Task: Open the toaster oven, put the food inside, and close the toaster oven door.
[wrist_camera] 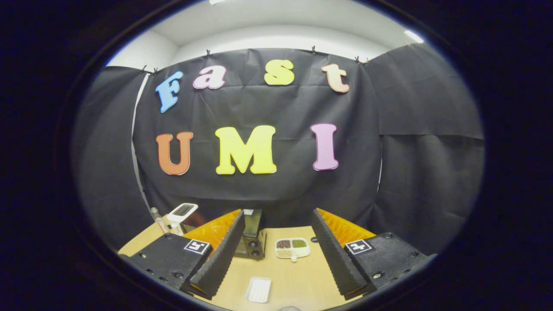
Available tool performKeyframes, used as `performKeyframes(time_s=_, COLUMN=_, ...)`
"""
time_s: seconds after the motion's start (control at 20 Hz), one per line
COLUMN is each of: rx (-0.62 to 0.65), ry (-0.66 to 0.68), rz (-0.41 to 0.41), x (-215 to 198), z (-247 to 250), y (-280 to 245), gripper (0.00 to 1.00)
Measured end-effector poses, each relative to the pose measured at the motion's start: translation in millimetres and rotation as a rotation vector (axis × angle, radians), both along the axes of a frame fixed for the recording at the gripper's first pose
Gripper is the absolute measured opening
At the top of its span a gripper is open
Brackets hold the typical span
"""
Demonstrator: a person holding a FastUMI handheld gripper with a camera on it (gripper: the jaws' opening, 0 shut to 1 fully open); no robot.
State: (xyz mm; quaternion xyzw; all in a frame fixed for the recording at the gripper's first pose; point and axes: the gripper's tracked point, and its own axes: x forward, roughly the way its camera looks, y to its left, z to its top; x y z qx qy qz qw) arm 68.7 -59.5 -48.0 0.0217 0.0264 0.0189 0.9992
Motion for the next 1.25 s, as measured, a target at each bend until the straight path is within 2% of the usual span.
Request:
performKeyframes(time_s=0.35, rx=-0.008, ry=-0.03, rz=0.016, x=-13.3, z=-4.7, y=-30.8, gripper=0.99)
performKeyframes(time_s=0.65, rx=0.009, ry=-0.031, rz=0.037, x=-17.6, z=-6.2, y=-31.6, gripper=0.99)
performKeyframes(time_s=1.25, rx=0.031, ry=-0.02, rz=0.014, x=-24.0, z=-11.7, y=-40.9, gripper=0.99)
